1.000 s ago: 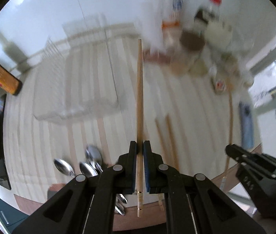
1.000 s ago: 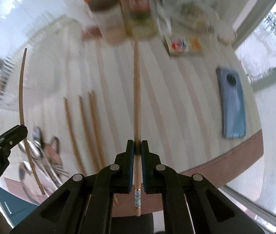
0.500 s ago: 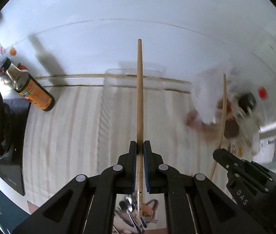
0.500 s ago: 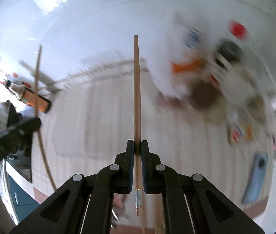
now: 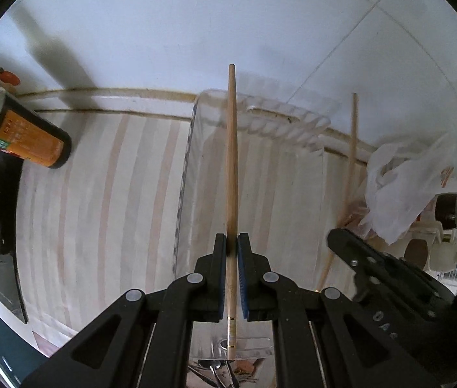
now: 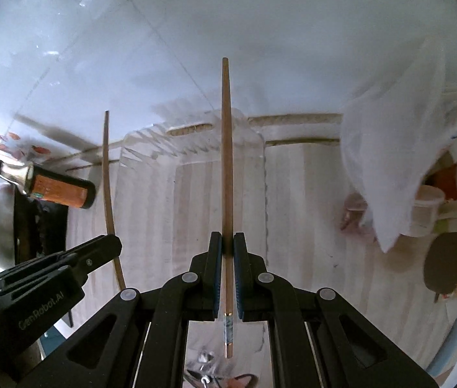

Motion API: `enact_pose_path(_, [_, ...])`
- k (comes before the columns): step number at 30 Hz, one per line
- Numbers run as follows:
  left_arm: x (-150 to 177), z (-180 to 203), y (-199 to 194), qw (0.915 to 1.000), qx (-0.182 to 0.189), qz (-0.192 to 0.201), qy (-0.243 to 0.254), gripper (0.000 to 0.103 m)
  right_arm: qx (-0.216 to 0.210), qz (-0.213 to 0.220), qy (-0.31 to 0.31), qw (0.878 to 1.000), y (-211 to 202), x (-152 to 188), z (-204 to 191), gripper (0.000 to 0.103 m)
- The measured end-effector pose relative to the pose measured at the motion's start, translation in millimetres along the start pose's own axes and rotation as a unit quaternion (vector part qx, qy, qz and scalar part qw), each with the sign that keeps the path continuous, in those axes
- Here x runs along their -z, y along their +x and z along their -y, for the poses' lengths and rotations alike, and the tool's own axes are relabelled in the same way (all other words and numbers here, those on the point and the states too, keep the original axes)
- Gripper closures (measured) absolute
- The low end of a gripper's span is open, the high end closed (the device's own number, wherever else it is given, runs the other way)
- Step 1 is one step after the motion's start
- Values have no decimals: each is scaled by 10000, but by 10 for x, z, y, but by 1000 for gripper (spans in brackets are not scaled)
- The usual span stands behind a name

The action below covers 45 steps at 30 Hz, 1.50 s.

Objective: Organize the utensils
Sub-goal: 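Lift both chopsticks into the clear basket and open both tools, then move both open tools back over the remaining chopsticks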

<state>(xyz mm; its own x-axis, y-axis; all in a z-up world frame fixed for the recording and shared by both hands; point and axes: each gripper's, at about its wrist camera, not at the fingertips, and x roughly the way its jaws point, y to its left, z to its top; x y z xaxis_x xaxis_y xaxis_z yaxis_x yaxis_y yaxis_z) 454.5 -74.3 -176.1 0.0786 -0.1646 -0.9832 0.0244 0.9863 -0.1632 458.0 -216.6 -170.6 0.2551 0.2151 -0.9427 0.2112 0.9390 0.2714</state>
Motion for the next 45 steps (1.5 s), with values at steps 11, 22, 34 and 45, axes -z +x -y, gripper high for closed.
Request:
enact_pose_path(11, [324,-49,-396,9922,-855,880,239,55,308,-170,-100,9993,17,176,64,57])
enact_pose_path(22, [962,29,-832,9661,-1146,2277,401,0,882,1370,-36,9866,-831,828,366,8])
enact_pose_path(34, [1925,456,-12,9824,-1093,1296,780,0,811,415,887,9919,-466,1931,1291,62])
enact_pose_path(45, [2324,747,680,9828,-1284,382,1274,2,501,-545,810,9940,352,2459,1440,97])
